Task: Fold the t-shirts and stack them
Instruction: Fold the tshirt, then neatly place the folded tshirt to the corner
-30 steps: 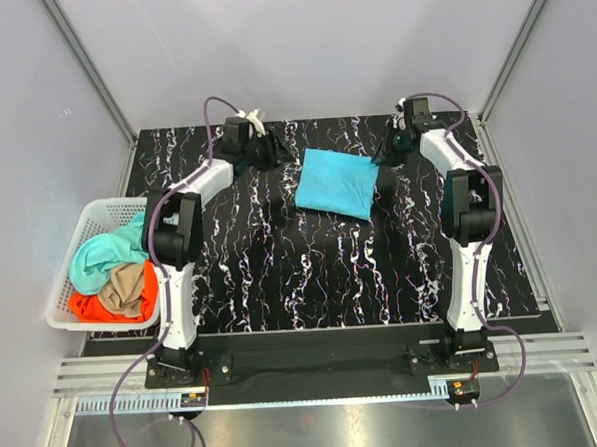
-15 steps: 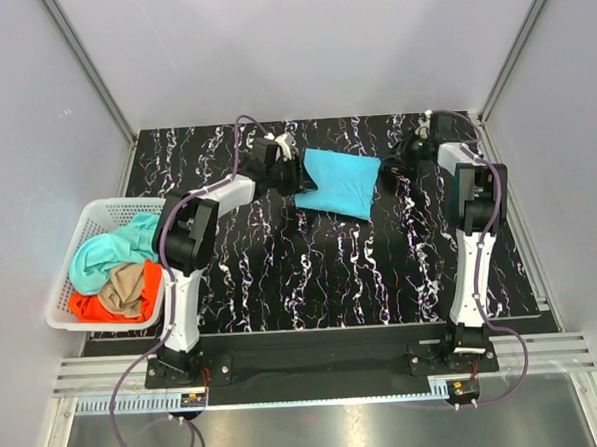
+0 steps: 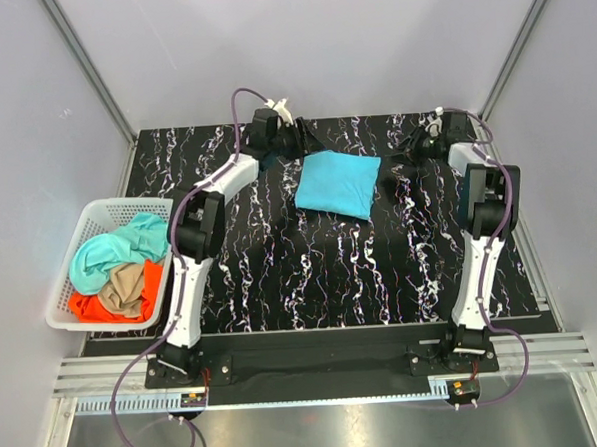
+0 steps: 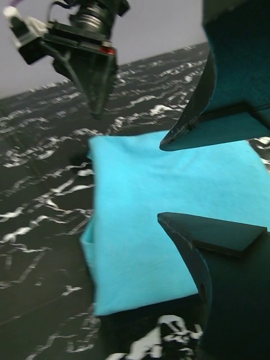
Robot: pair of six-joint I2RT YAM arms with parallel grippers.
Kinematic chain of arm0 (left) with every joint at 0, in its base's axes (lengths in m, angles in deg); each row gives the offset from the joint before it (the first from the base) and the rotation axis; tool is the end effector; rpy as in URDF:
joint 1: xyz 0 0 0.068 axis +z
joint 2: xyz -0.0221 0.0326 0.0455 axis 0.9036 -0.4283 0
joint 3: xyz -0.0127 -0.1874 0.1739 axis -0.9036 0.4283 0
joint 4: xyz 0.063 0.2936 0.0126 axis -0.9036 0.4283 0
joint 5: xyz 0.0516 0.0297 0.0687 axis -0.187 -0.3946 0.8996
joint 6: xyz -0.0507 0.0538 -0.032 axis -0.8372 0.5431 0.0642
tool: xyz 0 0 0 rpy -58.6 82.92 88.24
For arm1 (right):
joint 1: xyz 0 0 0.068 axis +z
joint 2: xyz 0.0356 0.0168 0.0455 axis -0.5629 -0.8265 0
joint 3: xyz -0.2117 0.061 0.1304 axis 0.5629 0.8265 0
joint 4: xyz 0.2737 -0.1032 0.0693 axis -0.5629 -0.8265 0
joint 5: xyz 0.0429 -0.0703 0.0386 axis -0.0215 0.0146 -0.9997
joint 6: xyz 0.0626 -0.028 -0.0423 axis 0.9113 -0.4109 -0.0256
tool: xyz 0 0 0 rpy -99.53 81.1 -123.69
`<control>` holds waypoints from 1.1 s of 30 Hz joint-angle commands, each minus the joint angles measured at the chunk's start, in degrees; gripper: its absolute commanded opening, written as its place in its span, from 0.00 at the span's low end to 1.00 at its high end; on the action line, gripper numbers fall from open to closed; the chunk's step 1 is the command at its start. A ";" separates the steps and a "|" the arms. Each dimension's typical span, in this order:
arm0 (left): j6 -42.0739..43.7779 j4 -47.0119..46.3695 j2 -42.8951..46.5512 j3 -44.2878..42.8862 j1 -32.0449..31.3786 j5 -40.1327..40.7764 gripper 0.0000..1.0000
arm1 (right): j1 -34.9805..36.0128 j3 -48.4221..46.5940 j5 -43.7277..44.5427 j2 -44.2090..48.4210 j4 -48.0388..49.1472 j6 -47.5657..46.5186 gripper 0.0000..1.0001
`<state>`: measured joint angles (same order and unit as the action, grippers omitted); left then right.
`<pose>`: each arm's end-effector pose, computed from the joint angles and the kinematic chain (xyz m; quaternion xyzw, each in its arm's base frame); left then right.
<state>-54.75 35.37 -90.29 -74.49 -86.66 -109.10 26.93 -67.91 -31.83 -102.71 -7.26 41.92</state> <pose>0.5462 -0.2556 0.1619 0.0328 0.8296 -0.4253 0.3603 0.5588 -0.0250 0.0969 0.1629 0.8545 0.4013 0.2867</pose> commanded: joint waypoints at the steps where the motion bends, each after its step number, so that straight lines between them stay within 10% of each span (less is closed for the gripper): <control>1: -3.86 -3.46 -5.80 -6.71 0.84 -2.24 0.53 | 1.62 1.14 -6.86 4.73 3.66 0.86 0.29; 8: -17.03 -18.98 -14.78 -11.28 1.45 -3.47 0.55 | 3.38 1.67 -11.26 -1.58 9.20 4.91 0.44; 20: -26.63 -26.83 -19.02 -15.43 2.68 -4.70 0.57 | 1.62 -2.11 -5.11 -3.11 4.28 -0.10 0.41; 33: -1.51 -3.91 9.80 12.07 1.90 0.72 0.58 | 1.71 7.73 1.82 11.22 0.87 -1.94 0.66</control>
<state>-65.95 25.31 -86.51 -66.45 -83.23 -111.87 28.85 -62.19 -34.50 -96.62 -4.44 41.88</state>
